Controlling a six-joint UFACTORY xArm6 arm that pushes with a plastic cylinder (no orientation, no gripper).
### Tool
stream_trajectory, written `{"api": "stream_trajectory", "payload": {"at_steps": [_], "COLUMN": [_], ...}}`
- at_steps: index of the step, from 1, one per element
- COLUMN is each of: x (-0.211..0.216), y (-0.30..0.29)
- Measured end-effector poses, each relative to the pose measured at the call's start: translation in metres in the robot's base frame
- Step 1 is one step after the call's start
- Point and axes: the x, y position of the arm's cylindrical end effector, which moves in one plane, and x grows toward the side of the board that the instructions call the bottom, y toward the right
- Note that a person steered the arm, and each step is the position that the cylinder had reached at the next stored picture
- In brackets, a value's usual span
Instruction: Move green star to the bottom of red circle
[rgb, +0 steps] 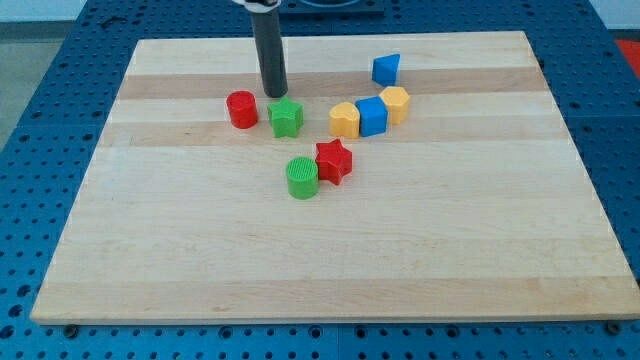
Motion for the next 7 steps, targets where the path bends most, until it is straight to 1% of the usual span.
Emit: {"api": "stream_trajectory", "payload": {"at_steps": [2,4,5,6,7], "x": [0.016,0.047,0.062,0.067,0.067], "y": [0.034,0.032,0.019,-0.013,-0.033]}}
